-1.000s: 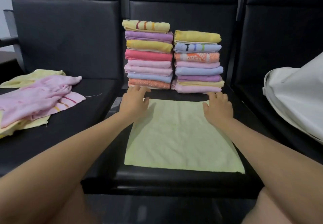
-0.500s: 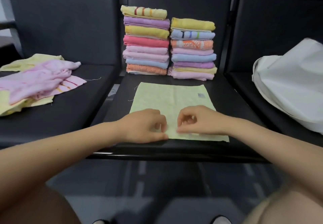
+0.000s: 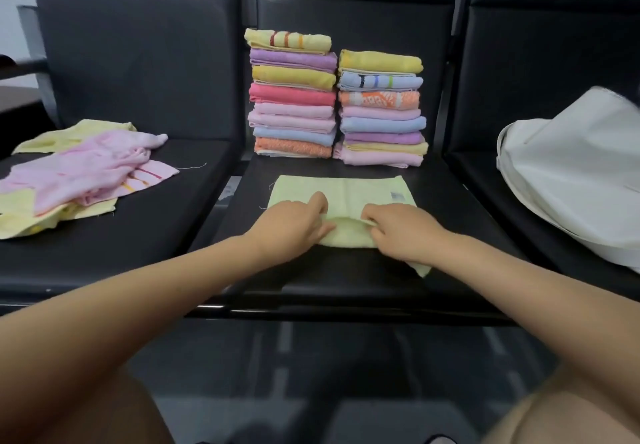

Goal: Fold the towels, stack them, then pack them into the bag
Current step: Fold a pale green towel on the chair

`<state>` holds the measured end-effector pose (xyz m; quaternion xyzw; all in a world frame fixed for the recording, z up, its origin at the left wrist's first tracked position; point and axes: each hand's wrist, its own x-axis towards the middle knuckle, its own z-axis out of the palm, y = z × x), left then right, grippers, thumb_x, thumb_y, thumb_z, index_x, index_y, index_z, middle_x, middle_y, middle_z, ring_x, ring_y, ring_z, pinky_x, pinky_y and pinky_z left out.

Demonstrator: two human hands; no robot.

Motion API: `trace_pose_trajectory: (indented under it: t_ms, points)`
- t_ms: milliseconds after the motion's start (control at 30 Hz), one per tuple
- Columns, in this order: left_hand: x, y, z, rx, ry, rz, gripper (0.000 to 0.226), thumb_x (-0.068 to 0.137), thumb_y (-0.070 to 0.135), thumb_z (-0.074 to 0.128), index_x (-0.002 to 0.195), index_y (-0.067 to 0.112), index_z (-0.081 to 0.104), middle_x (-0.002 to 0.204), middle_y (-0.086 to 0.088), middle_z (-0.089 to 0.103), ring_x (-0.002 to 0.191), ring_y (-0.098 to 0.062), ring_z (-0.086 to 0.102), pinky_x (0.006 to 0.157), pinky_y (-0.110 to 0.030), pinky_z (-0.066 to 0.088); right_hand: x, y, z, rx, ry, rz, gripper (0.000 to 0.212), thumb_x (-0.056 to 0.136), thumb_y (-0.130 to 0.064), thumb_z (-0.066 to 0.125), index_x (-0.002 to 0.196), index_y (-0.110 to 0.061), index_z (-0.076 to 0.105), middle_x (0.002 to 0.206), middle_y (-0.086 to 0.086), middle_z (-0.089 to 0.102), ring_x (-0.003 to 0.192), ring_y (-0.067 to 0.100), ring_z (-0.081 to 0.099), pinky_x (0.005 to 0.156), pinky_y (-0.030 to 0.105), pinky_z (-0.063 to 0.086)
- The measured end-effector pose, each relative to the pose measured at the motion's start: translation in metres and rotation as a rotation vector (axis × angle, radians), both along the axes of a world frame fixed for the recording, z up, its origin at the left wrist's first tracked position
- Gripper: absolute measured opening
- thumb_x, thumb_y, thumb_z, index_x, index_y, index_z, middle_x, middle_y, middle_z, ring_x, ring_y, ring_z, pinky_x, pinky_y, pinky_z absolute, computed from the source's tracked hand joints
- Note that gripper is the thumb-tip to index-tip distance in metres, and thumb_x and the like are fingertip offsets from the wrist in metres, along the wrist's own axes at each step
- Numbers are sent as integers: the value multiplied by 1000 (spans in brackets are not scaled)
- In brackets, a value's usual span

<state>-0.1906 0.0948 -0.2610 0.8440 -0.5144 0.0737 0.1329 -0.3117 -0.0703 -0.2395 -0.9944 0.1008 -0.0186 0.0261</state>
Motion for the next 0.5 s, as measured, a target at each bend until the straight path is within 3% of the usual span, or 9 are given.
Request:
trace_pose_trajectory:
  t_ms: [67, 133, 200, 300, 400, 500]
  points:
    - [9, -4, 4, 53, -49, 23, 37, 98, 42, 48, 115, 10, 47, 90, -10, 64, 85, -31, 58, 66, -36, 37, 1, -16, 4, 96, -38, -76, 22, 99, -21, 40, 79, -16, 46, 85, 1, 55, 98, 28, 54, 67, 34, 35]
    - [19, -4, 8, 38, 6, 29, 26, 99, 34, 47, 108, 10, 52, 96, -7, 64, 93, -31, 59, 70, -35, 39, -3, -32, 7, 229, -95, -134, 31, 98, -16, 42, 68, -9, 46, 70, -2, 49, 81, 18, 54, 63, 33, 33]
    - [27, 1, 11, 9, 93, 49, 18, 100, 24, 44, 88, 11, 49, 78, 0, 55, 89, -32, 57, 66, -33, 33, -11, -45, 10, 379, -141, -188, 30, 96, -11, 44, 69, -2, 53, 65, -8, 47, 67, 2, 51, 56, 21, 32]
    - [35, 6, 16, -98, 286, 111, 27, 96, 9, 42, 70, 18, 40, 66, 7, 45, 73, -26, 52, 63, -31, 31, -21, -65, 10, 640, -174, -260, 23, 93, -11, 48, 84, 5, 63, 72, -2, 53, 67, 9, 47, 59, 24, 33]
    - [41, 7, 21, -138, 423, 139, 26, 93, 8, 40, 72, 22, 46, 70, 5, 53, 71, -15, 52, 62, -24, 32, -22, -75, 8, 833, -178, -277, 17, 92, -10, 50, 80, -2, 58, 65, 1, 40, 52, 8, 37, 52, 22, 30]
    - [52, 4, 24, -66, 385, 95, 14, 93, 21, 50, 82, 29, 52, 83, 10, 58, 84, -13, 54, 71, -26, 35, -13, -78, 6, 832, -166, -300, 16, 91, -9, 49, 75, -10, 47, 63, 1, 33, 52, 10, 31, 51, 24, 26]
